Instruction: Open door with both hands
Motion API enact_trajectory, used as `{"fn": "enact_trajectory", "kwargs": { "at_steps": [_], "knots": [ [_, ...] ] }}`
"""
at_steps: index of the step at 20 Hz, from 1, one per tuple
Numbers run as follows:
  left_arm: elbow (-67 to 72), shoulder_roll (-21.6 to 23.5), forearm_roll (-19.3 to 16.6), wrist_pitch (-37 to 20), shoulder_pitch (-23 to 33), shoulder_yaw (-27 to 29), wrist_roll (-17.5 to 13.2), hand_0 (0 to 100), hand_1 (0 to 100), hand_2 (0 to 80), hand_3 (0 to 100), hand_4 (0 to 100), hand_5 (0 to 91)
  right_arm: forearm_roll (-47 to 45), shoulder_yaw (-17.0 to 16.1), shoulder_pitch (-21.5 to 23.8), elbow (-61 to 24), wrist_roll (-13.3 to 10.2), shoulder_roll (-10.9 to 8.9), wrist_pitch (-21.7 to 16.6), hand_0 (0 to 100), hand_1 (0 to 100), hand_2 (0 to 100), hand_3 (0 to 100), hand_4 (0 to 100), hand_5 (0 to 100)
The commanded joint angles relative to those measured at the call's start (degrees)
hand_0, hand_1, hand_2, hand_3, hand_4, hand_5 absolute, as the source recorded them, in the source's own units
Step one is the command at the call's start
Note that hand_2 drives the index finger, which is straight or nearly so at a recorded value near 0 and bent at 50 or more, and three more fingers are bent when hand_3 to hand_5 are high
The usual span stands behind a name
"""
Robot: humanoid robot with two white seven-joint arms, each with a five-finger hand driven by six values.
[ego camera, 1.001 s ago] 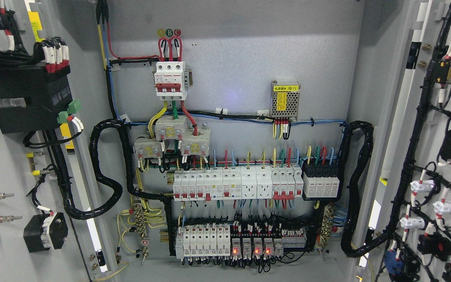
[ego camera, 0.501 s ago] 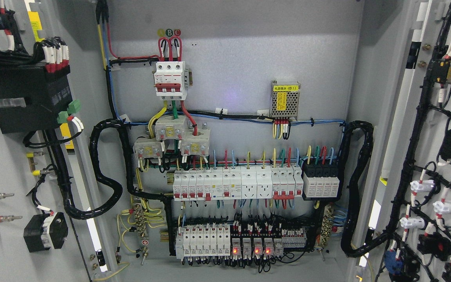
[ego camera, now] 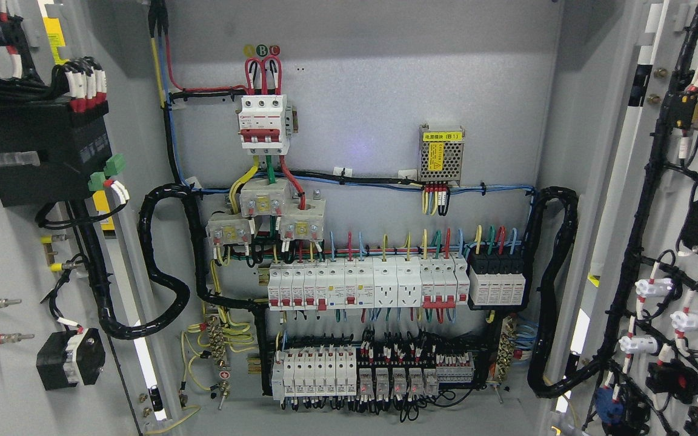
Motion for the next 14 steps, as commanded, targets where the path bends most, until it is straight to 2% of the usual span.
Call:
{"fn": "enact_trajectory", "kwargs": {
  "at_steps": [1,5,11,14],
  "knots": [
    [-8.5,0.3,0.1,-2.1,0.2,4.3,0.0,0,0,0.0,0,0,0.0,-0.2,-6.0,0.4,-0.4,0.0,-0.5,-0.1,20,12,0,0,0,0],
    [-8.5,0.3,0.8,-2.2,0.9,9.9,0.0,0,0,0.0,0,0,0.0,-0.3,-6.8,0.5,-0.3,0.0,0.81,0.0,20,12,0,0,0,0],
    [-8.2,0.5,3.4,-1.7,3.1,14.6,-0.4,0,0,0.0,0,0,0.0,-5.8,-7.9,1.2,-0.4,0.0,1.08,0.1,20,12,0,0,0,0],
    [-8.2,0.5,3.5,-1.7,3.8,16.7,-2.9,0,0,0.0,0,0,0.0,-6.1,-8.1,2.1,-0.4,0.0,1.17,0.0,20,12,0,0,0,0]
  ]
}}
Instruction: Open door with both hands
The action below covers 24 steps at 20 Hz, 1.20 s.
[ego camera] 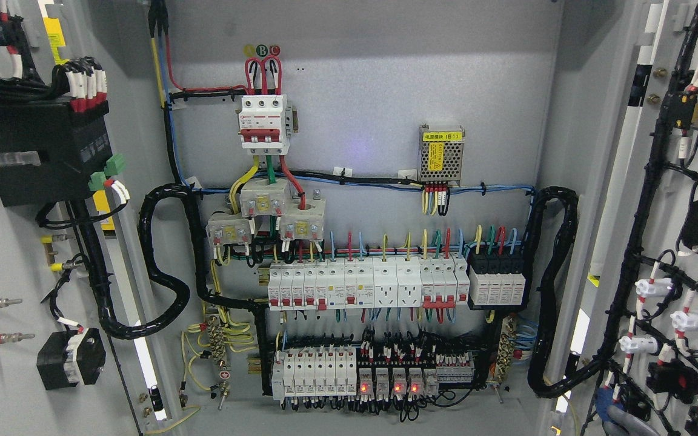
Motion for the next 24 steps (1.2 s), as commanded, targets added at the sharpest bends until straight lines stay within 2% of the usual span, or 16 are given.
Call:
{"fn": "enact_trajectory", "kwargs": {
  "at_steps": [1,5,9,14,19,24],
  "knots": [
    [-2.2,0.1,1.3,0.5,1.6,8.9,-2.3,0,0,0.0,0,0,0.0,-2.0,-3.2,1.6,-0.2,-0.1,0.57,-0.2,20,12,0,0,0,0],
    [-2.0,0.0,5.1,0.4,3.9,12.3,-2.4,0,0,0.0,0,0,0.0,-2.1,-3.9,2.5,-0.3,-0.1,1.44,-0.5,20,12,0,0,0,0],
    [-1.9,0.1,7.1,0.5,4.2,16.3,-2.4,0,0,0.0,0,0,0.0,-2.1,-4.6,3.5,-0.4,-0.1,2.76,-1.3,20,12,0,0,0,0],
    [-1.6,0.2,8.6,0.5,4.9,19.4,-2.4,0,0,0.0,0,0,0.0,-3.0,-7.3,3.7,-0.3,-0.1,4.08,-1.4,20,12,0,0,0,0],
    [0.1,0.2,10.6,2.8,5.0,23.0,-2.5,0,0,0.0,0,0,0.0,-5.7,-9.8,4.8,-0.2,-0.1,4.17,-1.2,20,12,0,0,0,0],
    [4.2,2.2,14.9,6.2,4.1,26.9,-3.7,0,0,0.0,0,0,0.0,-7.6,-11.2,5.9,-0.1,-0.1,4.17,-1.2,20,12,0,0,0,0]
  ]
}}
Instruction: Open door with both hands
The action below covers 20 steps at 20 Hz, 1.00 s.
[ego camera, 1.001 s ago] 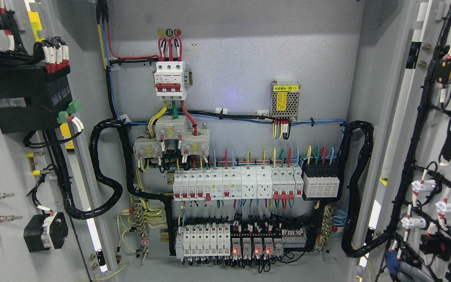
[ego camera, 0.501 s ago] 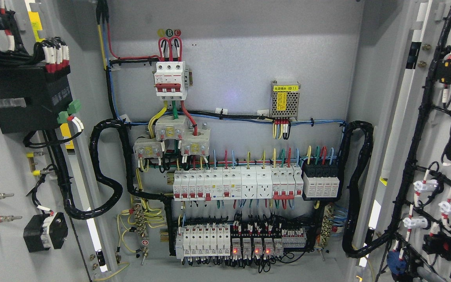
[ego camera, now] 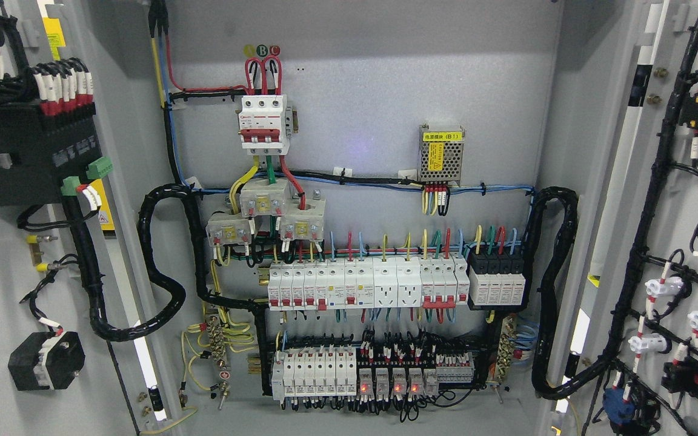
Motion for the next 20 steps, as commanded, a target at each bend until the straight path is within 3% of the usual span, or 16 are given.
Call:
{"fn": "enact_trajectory", "kwargs": {
  "at_steps": [1,7,12,17,20],
  "knots": [
    [5.6,2.9,5.1,3.4,-0.9,9.4,-0.6,0,0,0.0,0,0,0.0,-1.9,-4.2,1.1,0.1,0.0,0.94,0.1,20,12,0,0,0,0],
    [10.3,8.0,6.4,5.8,-2.6,10.1,-0.7,0,0,0.0,0,0,0.0,-3.0,-5.5,2.3,0.0,0.1,0.94,0.1,20,12,0,0,0,0],
    [15.2,12.7,11.7,10.4,-6.0,12.1,-0.7,0,0,0.0,0,0,0.0,-3.1,-6.7,2.8,-0.1,0.1,0.94,0.0,20,12,0,0,0,0],
    [18.1,16.9,15.7,10.5,-6.7,13.0,-4.7,0,0,0.0,0,0,0.0,-3.9,-7.5,2.8,0.2,0.1,0.94,0.1,20,12,0,0,0,0],
    [19.4,17.0,15.7,10.5,-6.7,13.5,-4.8,0,0,0.0,0,0,0.0,-7.5,-7.9,3.6,0.6,0.1,0.76,0.4,20,12,0,0,0,0]
  ]
}}
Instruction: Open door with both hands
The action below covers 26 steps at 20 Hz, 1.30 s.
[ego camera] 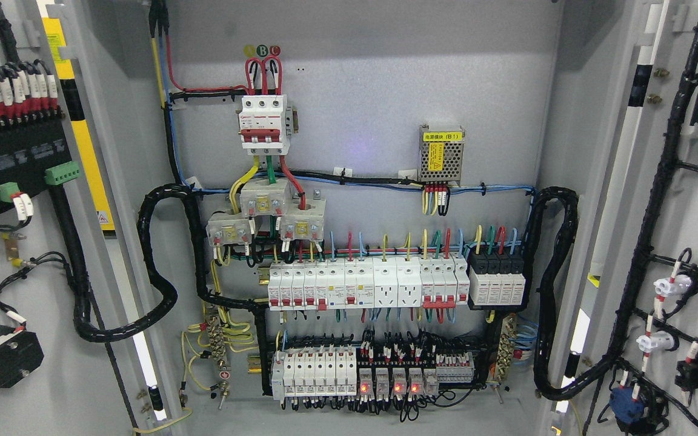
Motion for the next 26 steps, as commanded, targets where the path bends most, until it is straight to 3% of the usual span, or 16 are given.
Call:
{"fn": "enact_trajectory", "kwargs": {
  "at_steps": [1,4,7,26],
  "knots": [
    [7.3,6.0,2.4,0.4,-0.8,3.5,-0.7,0,0,0.0,0,0,0.0,-3.2,-2.5,0.9,0.6,0.0,-0.09,0.3,20,12,0,0,0,0],
    [10.6,8.1,3.0,1.7,-0.9,3.6,-1.2,0,0,0.0,0,0,0.0,-3.2,-2.6,0.9,0.7,0.0,-0.09,0.3,20,12,0,0,0,0],
    [12.3,9.8,6.2,2.4,-1.9,3.5,-2.2,0,0,0.0,0,0,0.0,-3.2,-2.7,0.9,1.1,0.1,-0.09,0.3,20,12,0,0,0,0],
    [16.6,11.7,6.2,3.5,-5.2,3.6,-3.2,0,0,0.0,0,0,0.0,-3.2,-2.7,0.4,2.0,0.0,-0.17,0.2,20,12,0,0,0,0]
  ]
}}
